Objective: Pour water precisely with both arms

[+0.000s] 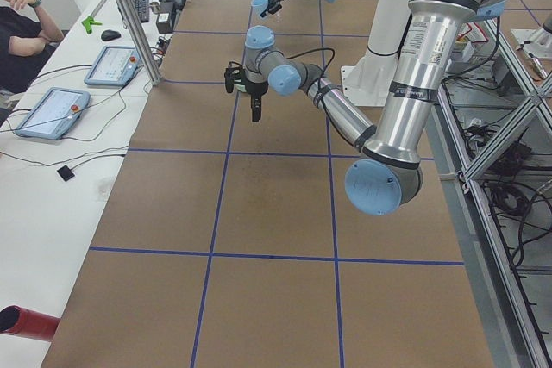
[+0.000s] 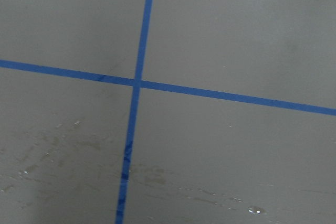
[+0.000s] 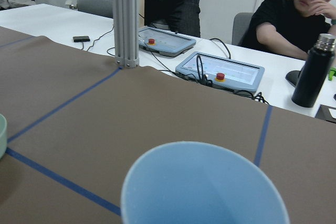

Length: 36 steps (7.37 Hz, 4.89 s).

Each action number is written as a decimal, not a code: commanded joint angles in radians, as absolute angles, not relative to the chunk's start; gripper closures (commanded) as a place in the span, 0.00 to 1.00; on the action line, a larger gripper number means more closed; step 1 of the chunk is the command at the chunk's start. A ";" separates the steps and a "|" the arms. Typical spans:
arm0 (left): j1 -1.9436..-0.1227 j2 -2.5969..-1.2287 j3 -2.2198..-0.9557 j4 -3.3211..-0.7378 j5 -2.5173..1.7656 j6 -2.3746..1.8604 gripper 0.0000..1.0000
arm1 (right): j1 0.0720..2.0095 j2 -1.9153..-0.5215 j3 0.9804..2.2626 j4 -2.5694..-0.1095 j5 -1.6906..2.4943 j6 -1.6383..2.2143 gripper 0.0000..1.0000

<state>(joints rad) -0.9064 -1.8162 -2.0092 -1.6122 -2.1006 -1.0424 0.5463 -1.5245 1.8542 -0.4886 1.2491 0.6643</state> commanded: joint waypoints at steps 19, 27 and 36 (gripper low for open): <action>-1.200 -1.634 -1.982 -1.611 -2.203 -0.531 0.00 | 0.500 -0.563 1.359 -1.879 1.528 0.336 1.00; -1.198 -1.635 -1.950 -1.618 -2.223 -0.534 0.00 | 0.419 -0.443 1.267 -2.199 1.339 0.336 1.00; -1.198 -1.634 -1.951 -1.621 -2.224 -0.541 0.00 | 0.504 -0.628 1.545 -1.882 1.448 0.406 1.00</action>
